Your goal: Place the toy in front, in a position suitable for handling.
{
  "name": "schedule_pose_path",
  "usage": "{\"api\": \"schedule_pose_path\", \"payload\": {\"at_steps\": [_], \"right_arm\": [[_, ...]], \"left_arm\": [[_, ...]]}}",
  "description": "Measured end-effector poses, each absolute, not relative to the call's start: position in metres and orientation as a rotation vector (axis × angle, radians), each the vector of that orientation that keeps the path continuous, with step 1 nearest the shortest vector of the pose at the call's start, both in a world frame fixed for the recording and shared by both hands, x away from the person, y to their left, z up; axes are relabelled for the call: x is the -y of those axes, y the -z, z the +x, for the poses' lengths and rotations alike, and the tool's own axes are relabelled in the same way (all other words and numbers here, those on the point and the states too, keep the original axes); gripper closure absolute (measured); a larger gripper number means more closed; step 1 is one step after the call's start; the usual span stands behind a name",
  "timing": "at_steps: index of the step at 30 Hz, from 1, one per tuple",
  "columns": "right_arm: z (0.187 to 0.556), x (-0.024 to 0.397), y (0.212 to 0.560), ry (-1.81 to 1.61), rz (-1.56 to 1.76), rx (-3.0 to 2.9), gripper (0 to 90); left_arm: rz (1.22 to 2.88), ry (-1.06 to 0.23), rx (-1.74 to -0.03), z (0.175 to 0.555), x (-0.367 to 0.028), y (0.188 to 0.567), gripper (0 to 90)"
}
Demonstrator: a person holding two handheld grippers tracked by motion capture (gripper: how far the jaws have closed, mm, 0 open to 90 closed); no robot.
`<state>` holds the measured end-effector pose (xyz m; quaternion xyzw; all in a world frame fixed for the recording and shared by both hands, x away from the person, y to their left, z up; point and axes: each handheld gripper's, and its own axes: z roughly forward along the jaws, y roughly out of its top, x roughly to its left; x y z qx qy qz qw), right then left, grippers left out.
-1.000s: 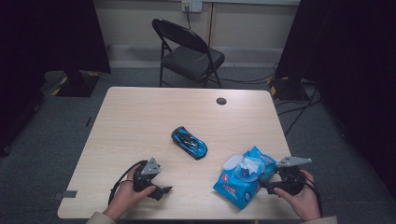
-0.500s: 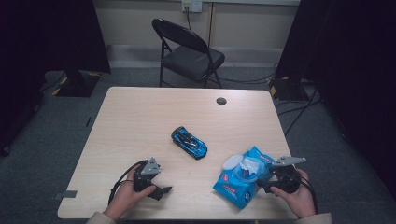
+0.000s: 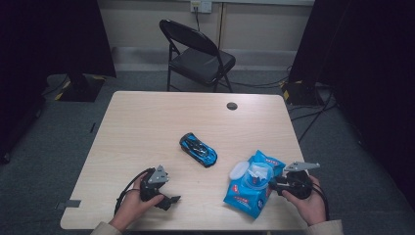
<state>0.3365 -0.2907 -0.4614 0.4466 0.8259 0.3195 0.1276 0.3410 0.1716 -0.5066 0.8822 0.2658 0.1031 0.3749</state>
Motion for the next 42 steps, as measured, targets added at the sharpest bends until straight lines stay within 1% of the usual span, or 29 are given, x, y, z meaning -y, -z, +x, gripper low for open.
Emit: {"api": "schedule_pose_path", "payload": {"at_steps": [2, 3, 5, 6, 7, 8, 10, 13, 22, 25, 28, 30, 32, 34, 36, 38, 42], "right_arm": [[0.336, 0.29, 0.461, -0.922, 1.292, -2.403, 55.9], [0.335, 0.29, 0.462, -0.923, 1.295, -2.402, 54.7], [0.334, 0.29, 0.462, -0.915, 1.296, -2.414, 52.5], [0.333, 0.29, 0.462, -0.91, 1.288, -2.423, 50.3], [0.332, 0.29, 0.462, -0.907, 1.291, -2.43, 46.3], [0.331, 0.29, 0.462, -0.905, 1.295, -2.429, 42.8], [0.331, 0.29, 0.463, -0.901, 1.296, -2.437, 40.2], [0.33, 0.289, 0.463, -0.884, 1.299, -2.44, 33.7], [0.322, 0.282, 0.464, -0.882, 1.265, -2.476, 26.6], [0.319, 0.279, 0.464, -0.883, 1.256, -2.491, 24.7], [0.319, 0.277, 0.465, -0.882, 1.262, -2.493, 22.8], [0.319, 0.277, 0.465, -0.879, 1.268, -2.487, 20.7], [0.32, 0.277, 0.466, -0.878, 1.286, -2.477, 17.0], [0.322, 0.279, 0.469, -0.89, 1.3, -2.474, 13.6], [0.324, 0.281, 0.471, -0.917, 1.327, -2.479, 13.6], [0.325, 0.282, 0.472, -0.937, 1.343, -2.48, 13.3], [0.329, 0.282, 0.473, -0.941, 1.354, -2.483, 13.6]], "left_arm": [[2.258, -0.263, -0.681, 0.339, -0.169, 0.506, 2.7], [2.251, -0.259, -0.668, 0.338, -0.167, 0.505, 5.5], [2.24, -0.244, -0.65, 0.336, -0.16, 0.503, 19.4], [2.238, -0.226, -0.65, 0.335, -0.156, 0.502, 20.1], [2.239, -0.21, -0.636, 0.334, -0.151, 0.501, 17.2], [2.242, -0.201, -0.611, 0.332, -0.145, 0.501, 16.3], [2.257, -0.172, -0.556, 0.328, -0.133, 0.499, 17.7], [2.258, -0.132, -0.518, 0.323, -0.116, 0.498, 17.6], [2.244, -0.081, -0.426, 0.316, -0.063, 0.496, 17.5], [2.26, -0.087, -0.395, 0.316, -0.05, 0.495, 17.6], [2.262, -0.082, -0.401, 0.318, -0.039, 0.496, 17.8], [2.245, -0.071, -0.417, 0.319, -0.033, 0.496, 20.6], [2.248, -0.087, -0.4, 0.32, -0.029, 0.495, 31.2], [2.25, -0.102, -0.393, 0.32, -0.024, 0.495, 36.4], [2.245, -0.099, -0.401, 0.322, -0.02, 0.495, 42.6], [2.254, -0.096, -0.405, 0.323, -0.015, 0.495, 44.2], [2.267, -0.093, -0.435, 0.329, -0.009, 0.496, 43.1]]}}
